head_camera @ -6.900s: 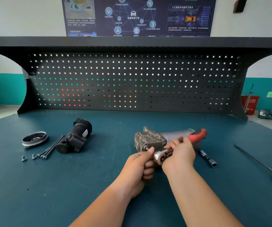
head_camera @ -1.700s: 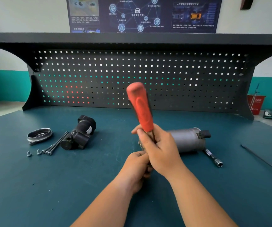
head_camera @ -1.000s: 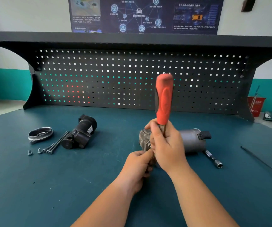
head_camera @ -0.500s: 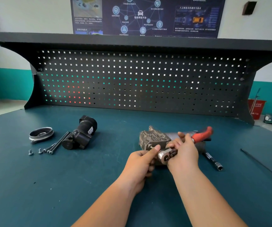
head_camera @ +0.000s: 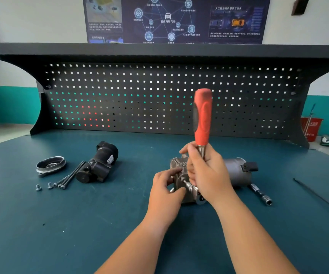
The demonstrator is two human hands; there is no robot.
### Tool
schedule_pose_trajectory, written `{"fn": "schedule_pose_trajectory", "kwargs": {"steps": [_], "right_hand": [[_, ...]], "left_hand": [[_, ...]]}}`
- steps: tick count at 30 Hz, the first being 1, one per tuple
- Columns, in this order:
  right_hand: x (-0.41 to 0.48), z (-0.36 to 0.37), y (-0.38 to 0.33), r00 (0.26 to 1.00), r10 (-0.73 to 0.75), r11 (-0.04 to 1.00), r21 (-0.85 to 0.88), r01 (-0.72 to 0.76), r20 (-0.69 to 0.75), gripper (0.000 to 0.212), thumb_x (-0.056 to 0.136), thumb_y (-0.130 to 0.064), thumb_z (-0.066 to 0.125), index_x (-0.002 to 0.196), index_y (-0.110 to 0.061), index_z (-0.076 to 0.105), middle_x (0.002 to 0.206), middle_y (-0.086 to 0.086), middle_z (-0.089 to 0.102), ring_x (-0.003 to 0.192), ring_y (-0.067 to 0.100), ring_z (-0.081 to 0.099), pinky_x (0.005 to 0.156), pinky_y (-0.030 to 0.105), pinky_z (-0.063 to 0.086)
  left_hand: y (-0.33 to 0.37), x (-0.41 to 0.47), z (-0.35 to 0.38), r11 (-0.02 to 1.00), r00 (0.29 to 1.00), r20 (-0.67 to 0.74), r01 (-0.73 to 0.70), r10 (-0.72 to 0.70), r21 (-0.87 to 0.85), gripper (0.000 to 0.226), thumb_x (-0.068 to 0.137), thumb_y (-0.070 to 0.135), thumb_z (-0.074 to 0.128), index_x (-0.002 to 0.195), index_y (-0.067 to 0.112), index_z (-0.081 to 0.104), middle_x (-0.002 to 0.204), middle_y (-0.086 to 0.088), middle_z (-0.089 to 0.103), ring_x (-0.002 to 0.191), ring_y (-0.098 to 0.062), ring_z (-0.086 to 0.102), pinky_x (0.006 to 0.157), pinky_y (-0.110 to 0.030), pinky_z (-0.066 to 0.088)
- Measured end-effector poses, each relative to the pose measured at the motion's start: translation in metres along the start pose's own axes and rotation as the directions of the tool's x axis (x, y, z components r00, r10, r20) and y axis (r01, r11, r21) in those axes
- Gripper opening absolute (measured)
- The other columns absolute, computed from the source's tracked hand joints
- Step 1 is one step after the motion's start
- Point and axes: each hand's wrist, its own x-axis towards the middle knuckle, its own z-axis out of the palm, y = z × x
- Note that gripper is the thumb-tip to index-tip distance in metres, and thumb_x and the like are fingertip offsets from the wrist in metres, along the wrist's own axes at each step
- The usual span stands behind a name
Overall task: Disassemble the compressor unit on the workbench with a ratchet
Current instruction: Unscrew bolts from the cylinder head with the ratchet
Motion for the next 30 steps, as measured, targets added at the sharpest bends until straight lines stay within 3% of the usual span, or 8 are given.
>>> {"fn": "schedule_pose_trajectory", "kwargs": {"steps": [3,10,14,18,23,26,28,30], "right_hand": [[-0.003,-0.003,-0.004,0.999,0.032,0.999,0.015,-0.032,0.017,0.023,0.100,-0.014,0.041,0.081,-0.009,0.052,0.041,-0.012,0.031,0.035,0.001,0.025,0.036,0.014,0.023],[0.013,-0.023,0.009,0.891,0.295,0.897,0.422,-0.134,-0.344,0.030,0.102,-0.027,0.039,0.079,-0.013,0.052,0.038,-0.012,0.027,0.030,0.002,0.024,0.032,0.013,0.024],[0.019,-0.038,0.020,0.835,0.466,0.691,0.710,-0.138,-0.292,0.044,0.104,-0.031,0.029,0.071,-0.017,0.054,0.031,-0.009,0.025,0.024,0.002,0.024,0.031,0.009,0.024],[0.017,-0.040,0.021,0.849,0.449,0.651,0.753,-0.097,-0.279,0.053,0.105,-0.028,0.023,0.066,-0.019,0.057,0.028,-0.007,0.027,0.022,0.003,0.025,0.031,0.008,0.025],[0.006,-0.015,0.009,0.913,0.133,0.944,0.329,0.002,-0.386,0.029,0.101,-0.020,0.039,0.075,-0.014,0.051,0.039,-0.013,0.029,0.033,0.002,0.025,0.034,0.014,0.023],[-0.003,-0.007,0.004,0.987,-0.138,0.990,-0.023,0.136,-0.088,0.023,0.098,-0.020,0.048,0.075,-0.018,0.054,0.042,-0.013,0.039,0.038,0.001,0.035,0.043,0.013,0.030],[-0.008,-0.006,0.004,0.945,-0.254,0.905,-0.294,0.308,0.207,0.015,0.091,-0.027,0.050,0.077,-0.030,0.055,0.051,-0.019,0.051,0.050,0.001,0.047,0.054,0.016,0.037],[-0.011,-0.004,0.007,0.878,-0.282,0.806,-0.400,0.435,0.387,0.014,0.089,-0.024,0.051,0.080,-0.034,0.054,0.062,-0.022,0.058,0.062,-0.003,0.055,0.064,0.015,0.042]], "left_hand": [[-0.001,-0.001,0.002,0.998,1.000,0.011,-0.026,0.025,0.049,0.042,0.077,0.002,0.063,0.094,0.041,0.057,0.108,0.012,0.048,0.093,0.019,0.050,0.076,-0.002,0.042],[-0.003,0.003,0.004,0.993,0.999,-0.022,-0.032,0.035,0.114,0.040,0.079,0.007,0.069,0.090,0.044,0.059,0.107,0.010,0.050,0.097,0.004,0.056,0.079,-0.003,0.042],[-0.002,0.004,0.004,0.991,0.998,-0.048,-0.044,0.050,0.125,0.041,0.080,0.009,0.071,0.087,0.048,0.059,0.105,0.007,0.053,0.095,0.000,0.058,0.085,-0.012,0.045],[-0.001,0.004,0.004,0.994,0.997,-0.058,-0.037,0.044,0.103,0.041,0.079,0.008,0.071,0.087,0.047,0.062,0.106,0.004,0.058,0.095,-0.003,0.060,0.091,-0.026,0.049],[-0.002,0.004,0.002,0.998,0.998,-0.023,0.059,-0.059,-0.030,0.048,0.076,-0.006,0.053,0.095,0.035,0.068,0.114,-0.005,0.062,0.100,-0.012,0.062,0.093,-0.038,0.050],[-0.002,0.003,0.001,0.996,0.997,0.006,0.071,-0.071,-0.059,0.045,0.075,-0.004,0.048,0.096,0.030,0.069,0.109,-0.007,0.063,0.095,-0.016,0.062,0.087,-0.033,0.051],[0.000,0.001,0.002,0.996,0.999,0.014,0.045,-0.044,-0.073,0.031,0.070,0.011,0.050,0.090,0.026,0.067,0.093,-0.003,0.062,0.077,-0.011,0.059,0.068,-0.022,0.047],[0.003,0.000,0.001,0.993,1.000,-0.031,-0.007,0.004,-0.115,0.023,0.068,0.022,0.051,0.089,0.019,0.061,0.077,0.012,0.063,0.066,-0.001,0.059,0.057,-0.015,0.044]]}}
